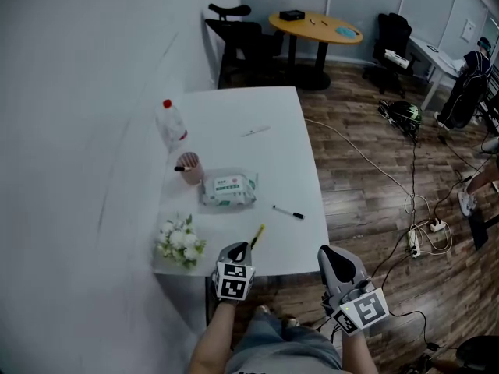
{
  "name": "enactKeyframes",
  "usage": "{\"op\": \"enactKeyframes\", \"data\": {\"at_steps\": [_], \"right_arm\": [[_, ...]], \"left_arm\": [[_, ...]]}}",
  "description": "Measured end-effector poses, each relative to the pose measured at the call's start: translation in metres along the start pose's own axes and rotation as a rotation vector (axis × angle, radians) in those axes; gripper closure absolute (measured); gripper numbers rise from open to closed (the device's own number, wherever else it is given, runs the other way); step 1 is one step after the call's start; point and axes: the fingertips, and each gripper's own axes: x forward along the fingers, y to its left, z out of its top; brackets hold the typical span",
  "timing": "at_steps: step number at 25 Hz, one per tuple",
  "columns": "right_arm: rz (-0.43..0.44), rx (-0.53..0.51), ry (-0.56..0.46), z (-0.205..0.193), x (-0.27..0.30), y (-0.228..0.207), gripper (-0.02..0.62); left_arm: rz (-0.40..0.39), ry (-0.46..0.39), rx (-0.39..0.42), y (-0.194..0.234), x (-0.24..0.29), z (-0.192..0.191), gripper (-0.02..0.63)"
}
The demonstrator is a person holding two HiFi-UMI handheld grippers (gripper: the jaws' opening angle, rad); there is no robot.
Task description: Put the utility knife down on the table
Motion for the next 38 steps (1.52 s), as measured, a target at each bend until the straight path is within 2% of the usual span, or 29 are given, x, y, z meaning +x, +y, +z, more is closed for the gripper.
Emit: {"op": "enactKeyframes", "data": {"at_steps": [16, 23, 38], "right_arm": [[0.088, -0.010, 0.026, -0.008, 0.012, 0.020, 0.603], [0.128, -0.014, 0.026, -0.010, 0.016, 0.030, 0.602], [0.192, -0.028, 0.019, -0.007, 0.013, 0.046, 0.602]], "left_arm": [[0.051, -0.196, -0.002, -0.001, -0.070, 0.028, 0.588], [0.074, -0.290, 0.026, -0.008, -0.101, 0.049, 0.588], [0.101, -0.464, 0.000, -0.022, -0.161, 0.078, 0.588]]}}
